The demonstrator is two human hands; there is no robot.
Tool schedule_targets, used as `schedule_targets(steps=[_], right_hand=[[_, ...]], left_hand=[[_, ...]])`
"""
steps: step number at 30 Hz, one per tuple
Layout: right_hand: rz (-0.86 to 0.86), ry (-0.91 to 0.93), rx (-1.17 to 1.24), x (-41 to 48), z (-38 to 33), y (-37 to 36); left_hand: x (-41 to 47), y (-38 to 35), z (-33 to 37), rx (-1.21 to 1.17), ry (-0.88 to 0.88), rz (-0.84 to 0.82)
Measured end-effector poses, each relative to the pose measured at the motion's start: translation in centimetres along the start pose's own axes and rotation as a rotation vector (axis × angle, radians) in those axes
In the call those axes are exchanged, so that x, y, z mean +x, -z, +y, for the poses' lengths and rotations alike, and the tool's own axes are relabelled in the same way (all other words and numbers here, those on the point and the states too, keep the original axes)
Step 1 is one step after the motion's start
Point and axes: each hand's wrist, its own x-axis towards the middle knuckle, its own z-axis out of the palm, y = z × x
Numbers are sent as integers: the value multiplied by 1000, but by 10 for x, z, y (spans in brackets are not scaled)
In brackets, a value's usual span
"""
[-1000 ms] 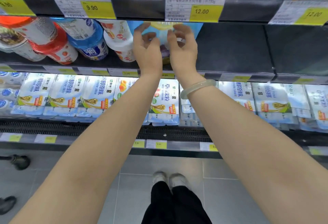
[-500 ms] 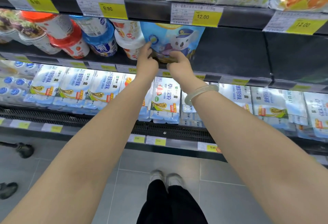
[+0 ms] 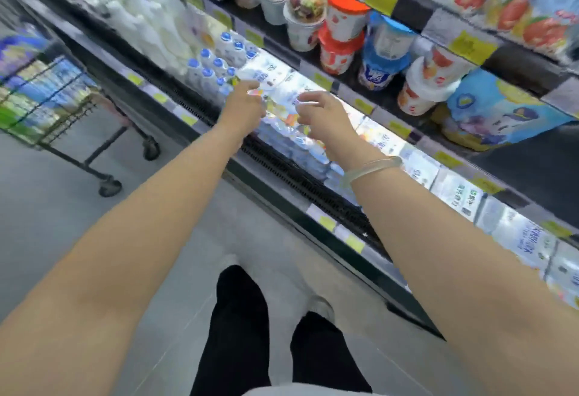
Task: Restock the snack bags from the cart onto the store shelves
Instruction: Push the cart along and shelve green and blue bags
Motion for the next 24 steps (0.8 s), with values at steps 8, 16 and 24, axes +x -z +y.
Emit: schedule_targets(steps=[8,16,24], right_hand=[[-276,47,-53,25,-93,-239],[-472,-70,7,61,-147,-430],[-500,-139,-23,164,-171,-555]], left_hand=[[14,239,-62,-110,83,250],[62,411,-119,-177,150,415],[146,527,-160,-237,298,550]])
